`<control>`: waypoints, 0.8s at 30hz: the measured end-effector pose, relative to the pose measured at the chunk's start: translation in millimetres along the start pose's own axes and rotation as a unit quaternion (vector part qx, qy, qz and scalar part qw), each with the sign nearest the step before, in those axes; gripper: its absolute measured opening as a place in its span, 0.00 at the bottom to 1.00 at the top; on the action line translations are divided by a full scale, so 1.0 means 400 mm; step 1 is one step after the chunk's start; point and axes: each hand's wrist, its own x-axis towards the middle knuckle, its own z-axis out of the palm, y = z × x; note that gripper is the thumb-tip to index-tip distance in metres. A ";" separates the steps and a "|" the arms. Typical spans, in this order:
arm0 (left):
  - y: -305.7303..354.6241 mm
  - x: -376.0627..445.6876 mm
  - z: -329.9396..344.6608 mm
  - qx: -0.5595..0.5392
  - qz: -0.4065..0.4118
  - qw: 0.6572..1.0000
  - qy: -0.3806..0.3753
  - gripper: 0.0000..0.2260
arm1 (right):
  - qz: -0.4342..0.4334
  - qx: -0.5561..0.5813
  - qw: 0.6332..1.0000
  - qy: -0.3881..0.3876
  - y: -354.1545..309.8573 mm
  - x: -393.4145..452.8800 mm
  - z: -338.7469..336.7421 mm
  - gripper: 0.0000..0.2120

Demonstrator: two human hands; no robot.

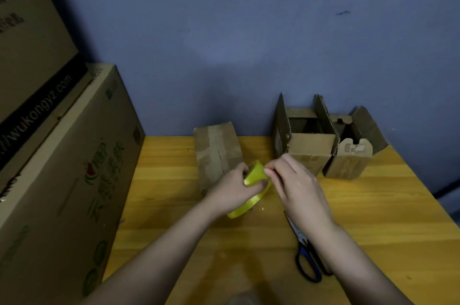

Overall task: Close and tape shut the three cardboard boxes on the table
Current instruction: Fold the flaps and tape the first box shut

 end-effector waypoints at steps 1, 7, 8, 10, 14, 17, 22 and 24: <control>-0.001 0.003 0.001 0.000 -0.012 1.000 -0.007 0.17 | 0.041 0.028 0.999 -0.018 -0.002 0.005 -0.002 0.13; 0.006 -0.010 0.010 -0.311 -0.091 0.941 -0.100 0.26 | 0.251 0.257 0.927 -0.108 0.062 0.068 -0.006 0.05; -0.003 -0.012 0.011 -0.305 -0.088 0.941 -0.114 0.32 | 0.246 0.246 0.932 -0.104 0.074 0.071 -0.001 0.05; -0.014 -0.015 0.008 -0.301 -0.069 0.941 -0.137 0.28 | 0.241 0.230 0.939 -0.085 0.092 0.071 0.010 0.05; -0.007 -0.038 -0.009 -0.332 -0.042 0.931 -0.143 0.06 | 0.232 0.219 0.947 -0.034 0.104 0.059 0.020 0.05; 0.007 -0.055 -0.023 -0.329 -0.003 0.934 -0.136 0.15 | 0.191 0.154 0.969 -0.016 0.097 0.057 0.021 0.06; 0.037 -0.061 -0.053 -0.302 0.014 0.945 -0.124 0.06 | 0.080 -0.025 0.995 0.054 0.084 0.079 -0.004 0.15; 0.049 -0.052 -0.066 -0.232 0.031 0.967 -0.103 0.07 | 0.025 -0.045 0.995 0.082 0.079 0.088 -0.013 0.15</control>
